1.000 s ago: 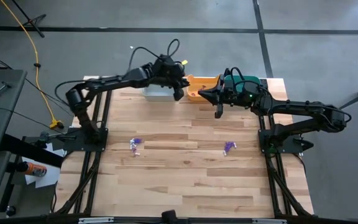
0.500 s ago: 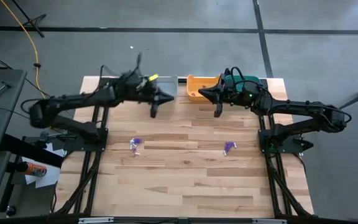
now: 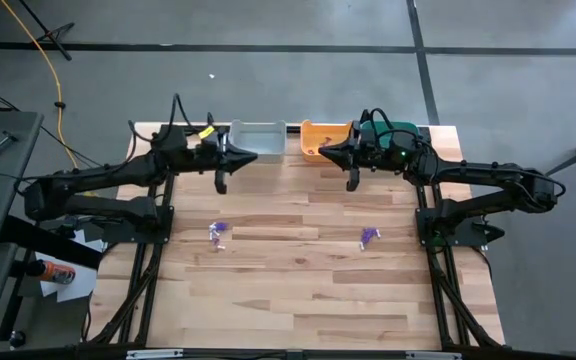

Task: Sort Halloween decoration
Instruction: Put the purple spider toy into the gray bin

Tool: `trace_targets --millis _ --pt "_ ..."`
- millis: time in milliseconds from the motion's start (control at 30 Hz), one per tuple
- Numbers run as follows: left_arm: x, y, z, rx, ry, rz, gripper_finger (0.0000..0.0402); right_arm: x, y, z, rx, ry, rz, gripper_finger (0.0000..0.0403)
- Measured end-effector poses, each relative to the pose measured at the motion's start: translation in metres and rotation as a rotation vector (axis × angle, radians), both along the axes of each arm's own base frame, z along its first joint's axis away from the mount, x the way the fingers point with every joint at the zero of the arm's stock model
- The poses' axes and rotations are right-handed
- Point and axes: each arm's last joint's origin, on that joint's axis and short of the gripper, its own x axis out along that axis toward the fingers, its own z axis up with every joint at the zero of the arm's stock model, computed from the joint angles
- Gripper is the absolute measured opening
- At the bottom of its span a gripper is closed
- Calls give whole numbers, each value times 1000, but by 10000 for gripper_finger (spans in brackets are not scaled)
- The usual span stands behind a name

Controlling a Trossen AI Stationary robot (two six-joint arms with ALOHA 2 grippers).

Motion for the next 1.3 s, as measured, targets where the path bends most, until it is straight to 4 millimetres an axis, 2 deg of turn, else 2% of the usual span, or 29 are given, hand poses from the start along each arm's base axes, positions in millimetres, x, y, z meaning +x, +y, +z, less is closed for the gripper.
trace_targets --millis 667,733,833,933,1000,1067,1200,1300 --pt "1 0 -1 -1 5 1 0 0 0 0 15 0 1 0" --pt "1 0 -1 -1 5 1 0 0 0 0 84 -6 8 0" --pt "1 0 -1 -1 5 1 0 1 2 -3 314 3 61 0" --pt "1 0 -1 -1 5 1 0 2 11 -15 504 157 225 0" --pt "1 0 -1 -1 5 1 0 2 23 -28 640 322 325 0" --pt "1 0 -1 -1 5 1 0 -1 38 -44 793 519 350 0" --pt "1 0 -1 -1 5 1 0 -17 77 -74 1043 949 278 0" --pt "1 0 -1 -1 5 1 0 -35 104 -89 1170 1206 51 0"
